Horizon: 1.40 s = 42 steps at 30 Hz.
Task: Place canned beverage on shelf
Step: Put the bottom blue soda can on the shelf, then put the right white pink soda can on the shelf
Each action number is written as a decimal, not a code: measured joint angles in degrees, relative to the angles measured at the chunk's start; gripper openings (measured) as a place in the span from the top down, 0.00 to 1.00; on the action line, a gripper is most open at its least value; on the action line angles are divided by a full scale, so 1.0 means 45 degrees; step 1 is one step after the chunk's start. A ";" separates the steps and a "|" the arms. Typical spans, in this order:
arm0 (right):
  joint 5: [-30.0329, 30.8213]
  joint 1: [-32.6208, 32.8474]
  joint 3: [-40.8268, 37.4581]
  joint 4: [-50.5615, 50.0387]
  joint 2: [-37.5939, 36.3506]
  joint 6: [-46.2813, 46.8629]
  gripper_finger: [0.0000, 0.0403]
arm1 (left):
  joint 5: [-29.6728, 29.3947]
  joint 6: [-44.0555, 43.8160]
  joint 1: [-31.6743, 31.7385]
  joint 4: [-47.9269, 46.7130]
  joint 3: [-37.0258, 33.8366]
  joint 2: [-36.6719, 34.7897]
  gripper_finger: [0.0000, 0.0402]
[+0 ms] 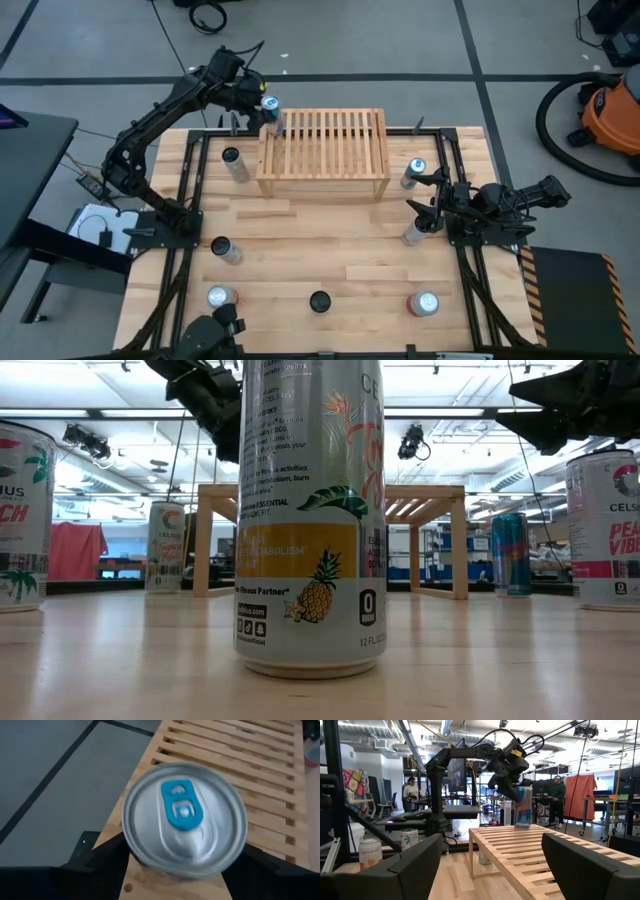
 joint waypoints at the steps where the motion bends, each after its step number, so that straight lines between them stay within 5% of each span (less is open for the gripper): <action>1: 0.0000 -0.0005 0.0000 0.0000 0.0000 0.0000 0.13 | -0.0006 -0.0105 -0.0058 0.0067 0.0005 -0.0006 0.30; 34: -0.0005 -0.0005 0.0000 0.0000 0.0001 0.0295 0.13 | 0.0064 0.0423 -0.0744 0.1442 0.0024 -0.0718 0.22; 42: -0.0005 0.0000 0.0000 0.0000 0.0000 0.0291 0.13 | 0.0105 -0.0990 -0.0746 0.1920 0.0034 -0.1446 0.22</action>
